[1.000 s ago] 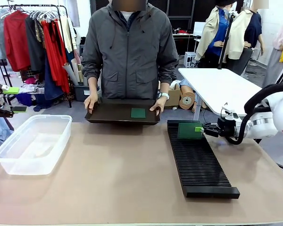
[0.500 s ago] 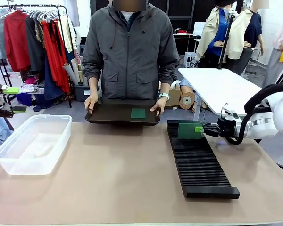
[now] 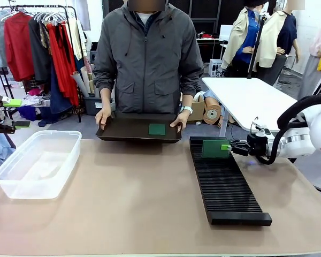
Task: Sort PCBs into racks and boxes based on the side picked up.
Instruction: If the short side of the Blank PCB is picked up, insert it into the PCB Rack ; if the long side is picked up, place it in the Organizing box.
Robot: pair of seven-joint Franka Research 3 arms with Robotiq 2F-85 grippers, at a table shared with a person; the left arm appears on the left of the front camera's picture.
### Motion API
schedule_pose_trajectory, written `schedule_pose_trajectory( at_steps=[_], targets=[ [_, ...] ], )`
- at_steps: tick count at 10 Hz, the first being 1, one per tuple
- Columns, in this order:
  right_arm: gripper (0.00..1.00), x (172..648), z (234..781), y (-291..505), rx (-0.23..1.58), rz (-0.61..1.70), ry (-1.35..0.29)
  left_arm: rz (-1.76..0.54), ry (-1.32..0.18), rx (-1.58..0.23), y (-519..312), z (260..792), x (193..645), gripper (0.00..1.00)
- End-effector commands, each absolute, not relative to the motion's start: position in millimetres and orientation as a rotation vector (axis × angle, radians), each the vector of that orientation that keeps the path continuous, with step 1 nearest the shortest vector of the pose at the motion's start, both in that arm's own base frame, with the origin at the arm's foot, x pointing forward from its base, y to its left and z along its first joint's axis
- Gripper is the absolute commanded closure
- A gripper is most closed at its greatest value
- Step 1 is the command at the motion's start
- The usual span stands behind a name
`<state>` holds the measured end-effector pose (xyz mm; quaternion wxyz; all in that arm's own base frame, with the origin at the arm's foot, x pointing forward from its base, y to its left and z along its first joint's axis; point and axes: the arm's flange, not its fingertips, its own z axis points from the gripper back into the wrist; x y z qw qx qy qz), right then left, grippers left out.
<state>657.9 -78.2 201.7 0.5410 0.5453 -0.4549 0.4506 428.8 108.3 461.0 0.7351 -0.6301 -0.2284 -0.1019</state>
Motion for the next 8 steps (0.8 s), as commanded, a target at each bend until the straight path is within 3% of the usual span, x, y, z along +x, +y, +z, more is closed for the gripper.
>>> schedule_pose_trajectory(
  at_steps=[1, 8],
  targets=[
    [1.00, 660, 200, -77, 1.319, 1.073, -1.084, -0.224, -0.496, -1.385, 109, 464, 428, 0.00],
    [1.00, 672, 191, -75, 1.287, 1.123, -1.040, -0.224, -0.496, -1.385, 109, 464, 428, 0.00]
  ],
)
